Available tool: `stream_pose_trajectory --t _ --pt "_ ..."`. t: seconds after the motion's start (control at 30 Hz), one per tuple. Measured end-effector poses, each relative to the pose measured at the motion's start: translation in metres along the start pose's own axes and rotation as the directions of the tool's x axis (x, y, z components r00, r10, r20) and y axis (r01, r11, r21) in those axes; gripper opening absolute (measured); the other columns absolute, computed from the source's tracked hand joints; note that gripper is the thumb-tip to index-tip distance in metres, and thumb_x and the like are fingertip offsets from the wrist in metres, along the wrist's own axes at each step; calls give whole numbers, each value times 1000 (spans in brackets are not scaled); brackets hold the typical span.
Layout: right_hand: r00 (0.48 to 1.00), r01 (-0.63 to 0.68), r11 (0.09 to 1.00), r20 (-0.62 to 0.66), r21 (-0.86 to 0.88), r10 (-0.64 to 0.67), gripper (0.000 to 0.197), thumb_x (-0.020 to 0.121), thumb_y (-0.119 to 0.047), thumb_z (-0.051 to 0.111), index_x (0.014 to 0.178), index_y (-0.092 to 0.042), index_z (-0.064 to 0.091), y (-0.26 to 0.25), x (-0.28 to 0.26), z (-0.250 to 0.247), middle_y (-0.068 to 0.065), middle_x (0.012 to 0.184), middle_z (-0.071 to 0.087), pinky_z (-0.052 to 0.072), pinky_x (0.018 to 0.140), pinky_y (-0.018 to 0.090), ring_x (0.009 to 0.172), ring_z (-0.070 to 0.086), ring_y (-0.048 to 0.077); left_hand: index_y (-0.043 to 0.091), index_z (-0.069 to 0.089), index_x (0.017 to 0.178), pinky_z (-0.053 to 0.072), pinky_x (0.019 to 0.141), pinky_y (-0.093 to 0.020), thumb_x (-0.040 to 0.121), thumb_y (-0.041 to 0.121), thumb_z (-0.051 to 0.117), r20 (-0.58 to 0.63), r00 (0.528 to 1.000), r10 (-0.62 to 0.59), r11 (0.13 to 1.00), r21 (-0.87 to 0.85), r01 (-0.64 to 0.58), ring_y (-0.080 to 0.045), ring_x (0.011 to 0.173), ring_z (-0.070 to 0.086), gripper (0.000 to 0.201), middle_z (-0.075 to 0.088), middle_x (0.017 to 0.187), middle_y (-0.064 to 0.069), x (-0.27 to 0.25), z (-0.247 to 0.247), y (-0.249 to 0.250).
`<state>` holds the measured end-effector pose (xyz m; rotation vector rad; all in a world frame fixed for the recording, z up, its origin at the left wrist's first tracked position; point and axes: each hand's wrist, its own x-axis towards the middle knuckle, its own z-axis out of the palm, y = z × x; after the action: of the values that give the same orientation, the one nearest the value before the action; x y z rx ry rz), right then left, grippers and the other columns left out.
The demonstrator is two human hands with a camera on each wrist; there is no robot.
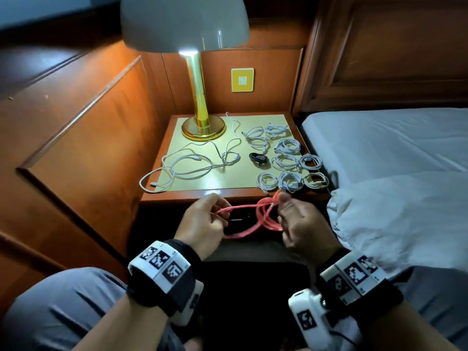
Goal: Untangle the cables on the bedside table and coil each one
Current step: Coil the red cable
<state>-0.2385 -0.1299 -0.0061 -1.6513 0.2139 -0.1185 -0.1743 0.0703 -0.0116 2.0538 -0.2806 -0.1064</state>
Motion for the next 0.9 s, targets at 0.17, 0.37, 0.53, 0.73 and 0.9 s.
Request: stream_pose_trajectory --t 0.17,0.37,0.53,0.73,0.9 --pt "976 -79 967 -180 242 125 48 104 -41 42 63 -17 34 -22 7 -39 -4 51 27 18 33 16 38 19 8 12 60 78 54 63 -34 85 -15 38 -111 980 -168 982 -111 156 -19 66 62 36 65 77 -10 16 -32 -4" --pt "990 -123 934 -20 335 137 45 97 -44 45 63 -18 31 -28 -2 -33 -3 53 21 14 35 15 41 16 7 21 65 90 54 67 -29 87 1 65 88 989 -117 983 153 103 -19 74 63 19 67 85 2 9 -22 -4" --pt "980 -176 926 151 335 132 42 90 -48 46 62 -20 33 -26 -9 -22 -4 53 21 18 35 14 38 17 6 32 61 119 55 90 -25 71 33 88 321 947 -25 1000 8 24 -9 99 66 55 68 108 9 -9 -6 1" --pt "934 -244 940 317 236 163 45 96 -48 41 60 -21 35 -18 -14 -5 0 53 17 14 38 11 37 13 5 19 74 107 59 71 -42 88 33 71 261 946 194 943 -314 -107 -28 79 72 23 77 93 -7 -25 10 22" --pt "944 -183 974 302 133 136 46 95 -49 40 64 -16 35 -16 -15 1 1 52 22 14 39 14 35 19 8 12 75 88 52 73 -38 92 29 67 363 930 56 918 -384 94 -25 76 61 19 71 83 -14 -23 11 19"
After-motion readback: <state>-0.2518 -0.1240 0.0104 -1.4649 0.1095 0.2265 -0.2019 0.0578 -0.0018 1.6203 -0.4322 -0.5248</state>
